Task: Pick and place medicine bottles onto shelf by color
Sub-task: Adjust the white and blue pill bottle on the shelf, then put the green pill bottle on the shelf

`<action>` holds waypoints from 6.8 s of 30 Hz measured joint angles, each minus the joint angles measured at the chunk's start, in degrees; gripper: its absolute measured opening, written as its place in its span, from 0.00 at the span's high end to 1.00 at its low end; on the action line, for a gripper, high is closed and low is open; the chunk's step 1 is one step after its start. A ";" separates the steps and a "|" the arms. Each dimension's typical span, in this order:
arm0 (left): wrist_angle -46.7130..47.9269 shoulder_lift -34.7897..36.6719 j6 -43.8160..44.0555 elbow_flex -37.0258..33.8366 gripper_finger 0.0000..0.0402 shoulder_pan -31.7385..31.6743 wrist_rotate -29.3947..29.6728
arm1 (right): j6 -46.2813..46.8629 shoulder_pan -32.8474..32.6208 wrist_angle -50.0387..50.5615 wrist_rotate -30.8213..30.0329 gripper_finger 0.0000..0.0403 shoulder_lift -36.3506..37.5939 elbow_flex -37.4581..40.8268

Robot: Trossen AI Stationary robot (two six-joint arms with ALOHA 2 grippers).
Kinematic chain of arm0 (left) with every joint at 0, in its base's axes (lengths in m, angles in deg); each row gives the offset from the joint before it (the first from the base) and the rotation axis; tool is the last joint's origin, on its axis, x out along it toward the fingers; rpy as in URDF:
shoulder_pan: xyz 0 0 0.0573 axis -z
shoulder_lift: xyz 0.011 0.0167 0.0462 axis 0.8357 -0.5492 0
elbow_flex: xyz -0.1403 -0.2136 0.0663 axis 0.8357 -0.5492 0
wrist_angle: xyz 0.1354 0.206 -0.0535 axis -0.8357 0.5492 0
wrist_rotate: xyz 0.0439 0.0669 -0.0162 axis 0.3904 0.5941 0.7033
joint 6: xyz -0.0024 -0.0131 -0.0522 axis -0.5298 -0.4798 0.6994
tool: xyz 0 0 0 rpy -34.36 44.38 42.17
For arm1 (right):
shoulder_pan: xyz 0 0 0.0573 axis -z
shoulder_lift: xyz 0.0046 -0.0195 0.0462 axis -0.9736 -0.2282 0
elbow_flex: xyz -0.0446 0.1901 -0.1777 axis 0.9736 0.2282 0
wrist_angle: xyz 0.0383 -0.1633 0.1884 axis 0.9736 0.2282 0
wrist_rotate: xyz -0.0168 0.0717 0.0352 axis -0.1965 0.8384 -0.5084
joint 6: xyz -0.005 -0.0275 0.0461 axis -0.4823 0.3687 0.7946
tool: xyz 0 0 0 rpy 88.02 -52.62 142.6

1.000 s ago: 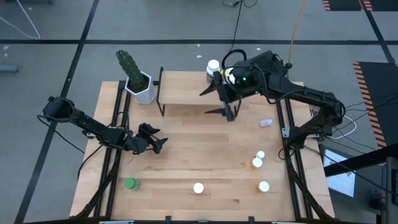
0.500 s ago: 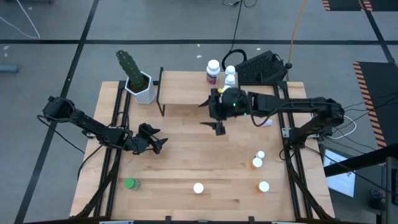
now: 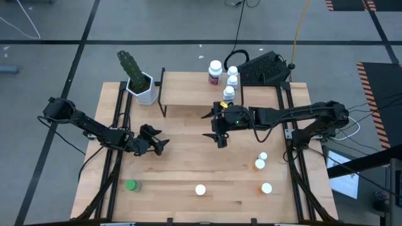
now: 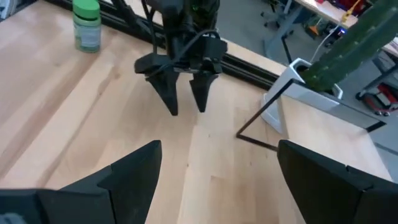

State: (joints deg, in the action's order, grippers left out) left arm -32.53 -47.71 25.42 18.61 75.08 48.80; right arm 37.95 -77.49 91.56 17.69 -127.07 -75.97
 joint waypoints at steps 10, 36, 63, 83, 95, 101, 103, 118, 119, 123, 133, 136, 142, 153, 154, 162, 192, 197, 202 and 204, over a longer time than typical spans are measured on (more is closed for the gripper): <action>1.17 0.00 0.30 0.00 0.09 0.00 0.01 | 2.28 -0.20 -1.00 0.27 0.23 0.31 3.22; 1.42 0.00 -0.34 0.00 0.09 0.01 0.02 | 13.56 -2.06 12.14 -6.85 0.23 21.51 11.93; -2.02 0.00 -3.33 0.00 0.09 -0.15 1.72 | 4.86 16.21 9.40 8.26 0.23 25.55 9.24; -2.03 0.00 -4.46 0.00 0.09 -0.44 1.99 | -0.34 32.24 18.57 23.64 0.23 10.93 -8.85; -1.98 0.00 -4.79 0.00 0.09 -0.44 2.01 | -2.57 35.71 21.01 24.88 0.23 9.31 -9.20; -2.00 0.00 -4.61 0.00 0.09 -0.43 1.99 | -2.69 35.75 18.84 24.83 0.23 5.16 -9.16; -2.01 0.00 -4.59 0.00 0.09 -0.44 2.00 | -2.56 35.73 17.88 24.85 0.23 4.21 -9.16; -1.93 0.00 -5.31 0.00 0.09 -0.43 1.98 | -5.34 35.69 22.25 24.82 0.23 1.68 -9.14; -1.94 0.00 -5.29 0.00 0.09 -0.43 1.98 | -5.79 35.69 23.55 24.78 0.23 1.68 -9.14; -1.99 0.00 -5.25 0.00 0.09 -0.42 1.97 | -6.19 35.44 25.47 24.59 0.23 1.68 -9.14; -1.98 0.00 -4.44 0.00 0.09 -0.43 1.97 | -6.99 35.18 25.93 24.38 0.36 1.68 -9.14; -1.98 0.00 -4.48 0.00 0.09 -0.44 1.97 | -6.96 35.18 26.44 24.34 0.45 1.68 -9.14; -1.96 0.00 -4.48 0.00 0.09 -0.44 1.95 | -6.94 35.18 27.04 24.22 0.61 1.68 -9.11; -1.96 0.00 -4.48 0.00 0.09 -0.44 1.95 | -7.25 35.21 27.86 18.49 0.72 1.80 -9.11; -1.96 0.00 -4.48 0.00 0.09 -0.44 1.95 | -7.24 35.21 27.92 18.47 0.72 1.89 -9.11; -1.91 0.00 -4.59 0.00 0.09 -0.44 1.92 | -6.27 35.10 30.33 18.48 0.72 3.67 -9.09; -21.83 0.02 -28.00 -0.04 0.09 -1.14 1.97 | 14.41 -1.93 40.34 -7.37 0.46 14.05 -7.32; -24.29 0.02 -32.67 0.20 0.09 -2.58 -0.18 | 26.07 -6.04 51.83 -10.92 0.46 14.19 -7.13; -20.95 0.00 -33.97 3.93 0.09 -2.93 -0.95 | 30.82 -10.03 39.58 -6.79 0.46 14.12 -1.06; -12.59 0.00 -34.42 9.38 0.10 -1.93 -0.66 | 30.26 -11.39 31.38 -6.75 0.46 14.14 3.13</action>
State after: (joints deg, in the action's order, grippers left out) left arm -45.12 -47.71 -9.00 27.99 73.15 48.15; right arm 68.21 -88.88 122.94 10.94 -112.93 -72.84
